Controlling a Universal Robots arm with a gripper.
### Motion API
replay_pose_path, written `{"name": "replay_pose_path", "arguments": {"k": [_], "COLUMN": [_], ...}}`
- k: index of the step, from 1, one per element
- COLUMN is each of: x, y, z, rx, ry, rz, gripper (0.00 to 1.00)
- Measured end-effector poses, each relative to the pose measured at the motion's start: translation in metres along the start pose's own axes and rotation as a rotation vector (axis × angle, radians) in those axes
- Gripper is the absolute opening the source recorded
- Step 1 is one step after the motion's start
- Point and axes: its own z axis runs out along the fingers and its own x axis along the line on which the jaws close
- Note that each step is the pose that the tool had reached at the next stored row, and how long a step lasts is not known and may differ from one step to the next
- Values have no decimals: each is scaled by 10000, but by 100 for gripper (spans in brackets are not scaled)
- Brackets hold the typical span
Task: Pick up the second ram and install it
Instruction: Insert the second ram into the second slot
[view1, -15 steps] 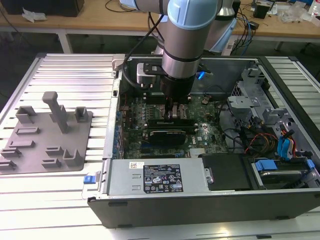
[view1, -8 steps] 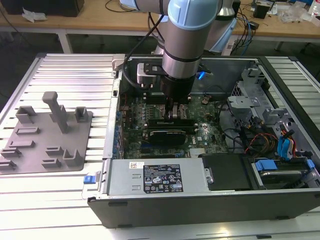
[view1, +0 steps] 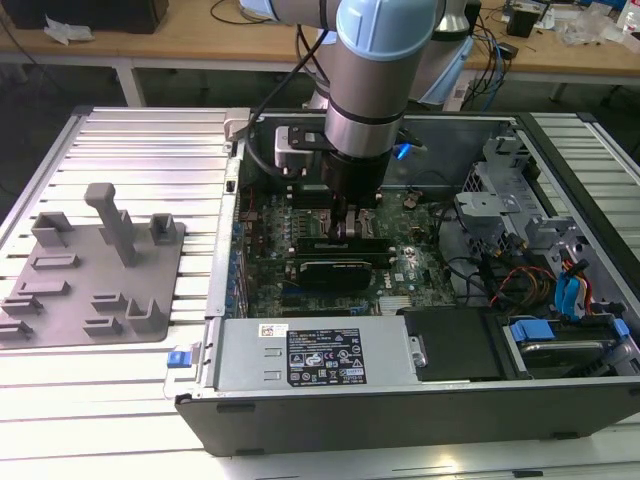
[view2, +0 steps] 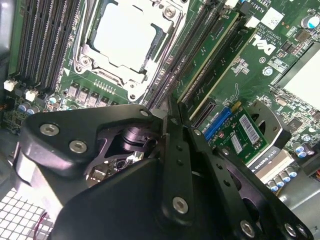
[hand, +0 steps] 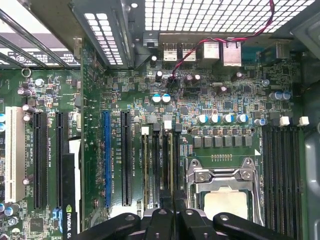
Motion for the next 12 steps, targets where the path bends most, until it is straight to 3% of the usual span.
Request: {"name": "replay_pose_path", "arguments": {"k": [12], "x": [0], "y": [1], "z": [-7], "rx": [-1], "ry": [0], "rz": [-6], "gripper": [9]}}
